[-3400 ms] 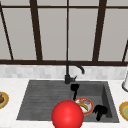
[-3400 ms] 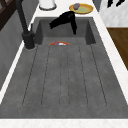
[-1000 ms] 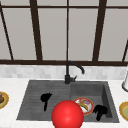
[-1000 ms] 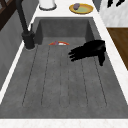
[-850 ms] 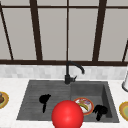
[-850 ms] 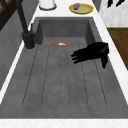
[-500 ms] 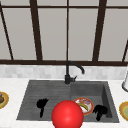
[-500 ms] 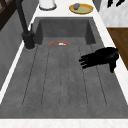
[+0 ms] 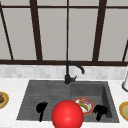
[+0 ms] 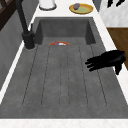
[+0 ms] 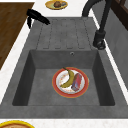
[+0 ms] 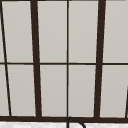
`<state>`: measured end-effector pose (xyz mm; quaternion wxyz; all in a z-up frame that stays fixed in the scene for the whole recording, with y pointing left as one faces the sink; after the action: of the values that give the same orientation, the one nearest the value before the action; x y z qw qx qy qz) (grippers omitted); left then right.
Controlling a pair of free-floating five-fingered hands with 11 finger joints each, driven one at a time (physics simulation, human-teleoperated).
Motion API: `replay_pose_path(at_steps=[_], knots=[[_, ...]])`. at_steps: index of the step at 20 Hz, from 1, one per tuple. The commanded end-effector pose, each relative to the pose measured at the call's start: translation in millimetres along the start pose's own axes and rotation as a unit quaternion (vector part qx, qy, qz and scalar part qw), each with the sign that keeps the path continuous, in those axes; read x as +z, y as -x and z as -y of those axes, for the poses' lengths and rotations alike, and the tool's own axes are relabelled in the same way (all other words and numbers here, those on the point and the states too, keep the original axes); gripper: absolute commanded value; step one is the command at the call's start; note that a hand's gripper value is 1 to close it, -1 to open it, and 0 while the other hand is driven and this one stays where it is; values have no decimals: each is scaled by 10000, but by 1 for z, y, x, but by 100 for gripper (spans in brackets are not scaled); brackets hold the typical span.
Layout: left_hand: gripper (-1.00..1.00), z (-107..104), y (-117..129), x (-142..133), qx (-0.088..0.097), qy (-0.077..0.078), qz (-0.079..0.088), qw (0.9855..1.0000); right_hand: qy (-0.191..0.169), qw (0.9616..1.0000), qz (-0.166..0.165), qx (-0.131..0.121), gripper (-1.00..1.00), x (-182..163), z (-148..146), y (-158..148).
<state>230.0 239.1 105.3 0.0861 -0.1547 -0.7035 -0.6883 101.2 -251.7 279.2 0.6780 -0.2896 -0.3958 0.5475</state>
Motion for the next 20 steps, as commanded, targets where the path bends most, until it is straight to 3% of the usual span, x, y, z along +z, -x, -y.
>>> replay_pose_path(at_steps=[1,5,8,12,14,16,17,18,20], knots=[[-100,9,4,0,-38,-207,-587,9981,0,10000,0,0,0,0,0,0],[-100,10,3,2,-16,-204,-712,9973,0,10000,0,0,0,0,0,0],[-100,16,-17,5,7,-120,-460,9989,0,10000,0,0,0,0,0,0],[-100,19,-43,4,-379,-68,-309,9988,0,10000,0,0,0,0,0,0],[-100,12,-40,5,-476,-71,-352,9982,0,10000,0,0,0,0,0,0],[-100,11,-36,3,-502,-13,-175,9986,0,10000,0,0,0,0,0,0],[-100,12,-36,5,-449,-15,-176,9988,0,10000,0,0,0,0,0,0],[0,11,-37,4,-480,-11,-173,9987,0,10000,0,0,-100,0,0,0],[0,10,-38,4,-458,26,-143,9988,55,9999,87,70,-100,-2,-1,0]])
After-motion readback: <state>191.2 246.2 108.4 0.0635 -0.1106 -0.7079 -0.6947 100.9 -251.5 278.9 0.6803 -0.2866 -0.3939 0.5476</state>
